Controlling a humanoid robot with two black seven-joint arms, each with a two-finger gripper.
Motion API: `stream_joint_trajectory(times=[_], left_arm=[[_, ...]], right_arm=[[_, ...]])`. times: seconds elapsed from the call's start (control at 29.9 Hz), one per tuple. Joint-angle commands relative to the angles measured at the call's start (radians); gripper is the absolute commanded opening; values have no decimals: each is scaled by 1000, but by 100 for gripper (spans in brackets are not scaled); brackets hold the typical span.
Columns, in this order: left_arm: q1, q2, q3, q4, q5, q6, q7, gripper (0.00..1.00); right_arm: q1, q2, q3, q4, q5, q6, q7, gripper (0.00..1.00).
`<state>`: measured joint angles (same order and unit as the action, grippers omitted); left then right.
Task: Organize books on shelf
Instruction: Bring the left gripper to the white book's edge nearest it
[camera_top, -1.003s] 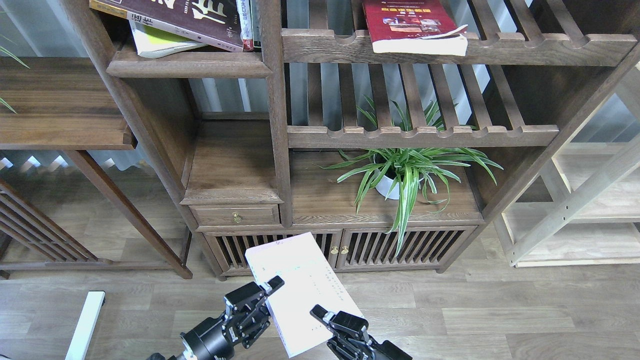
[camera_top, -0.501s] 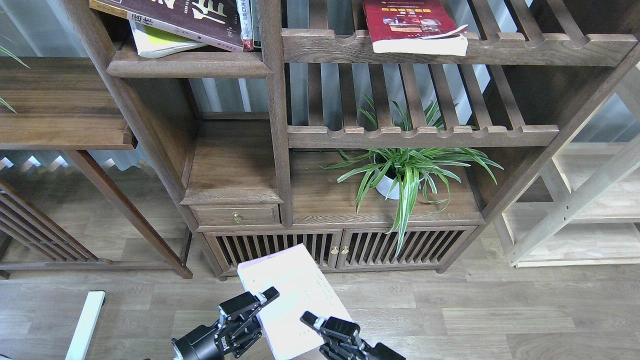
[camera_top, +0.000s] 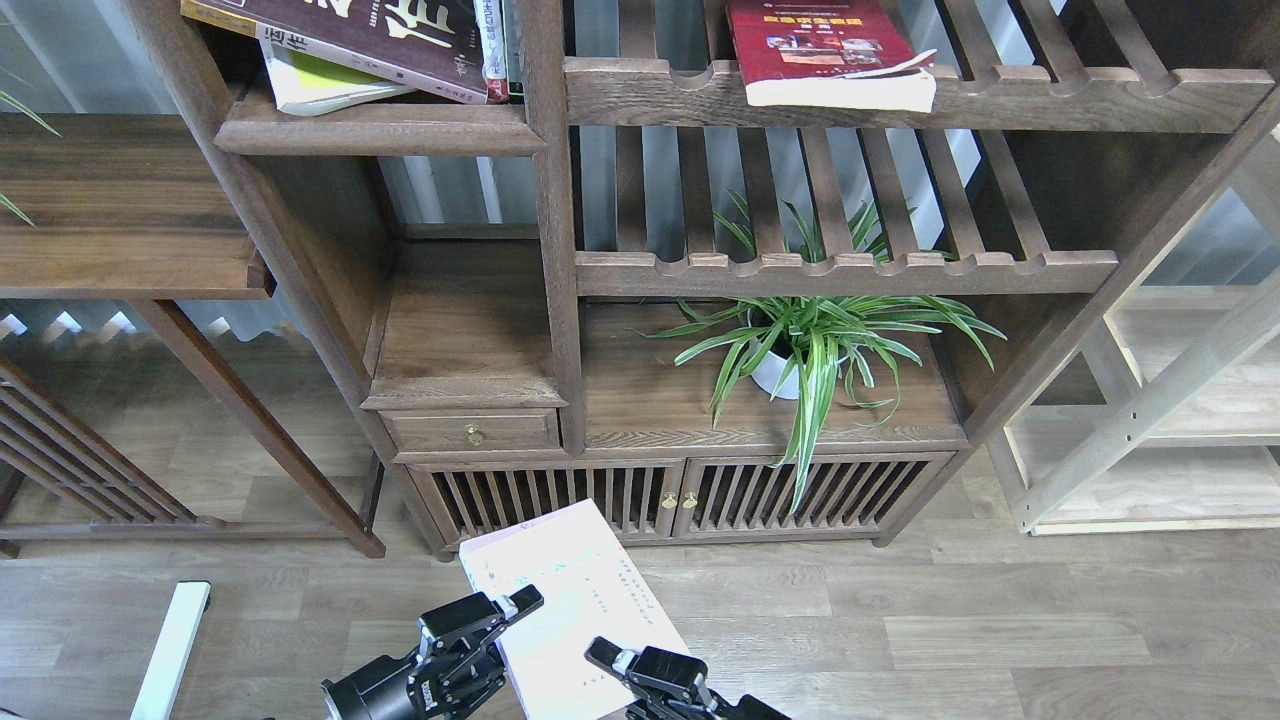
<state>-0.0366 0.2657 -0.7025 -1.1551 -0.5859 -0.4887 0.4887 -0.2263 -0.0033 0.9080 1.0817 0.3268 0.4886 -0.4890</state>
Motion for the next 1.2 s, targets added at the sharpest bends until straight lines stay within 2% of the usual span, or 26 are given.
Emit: stream_joint_trajectory(times=[0.0,0.27,0.57,1.17], left_arm=[[-2,9,3,-3,0,0,0,41],[-2,36,-35,-34,-2,0,0,35],[1,50,-54,-51,-2,0,0,32],[-2,46,-9,-55,6,0,0,41]], right_arm=[[-1,0,0,-2,-2,0,0,26],[-1,-9,11,-5,-11,0,0,29],[4,-4,15,-14,-22,0,0,29],[-5,3,3,-13,-58,0,0,28]])
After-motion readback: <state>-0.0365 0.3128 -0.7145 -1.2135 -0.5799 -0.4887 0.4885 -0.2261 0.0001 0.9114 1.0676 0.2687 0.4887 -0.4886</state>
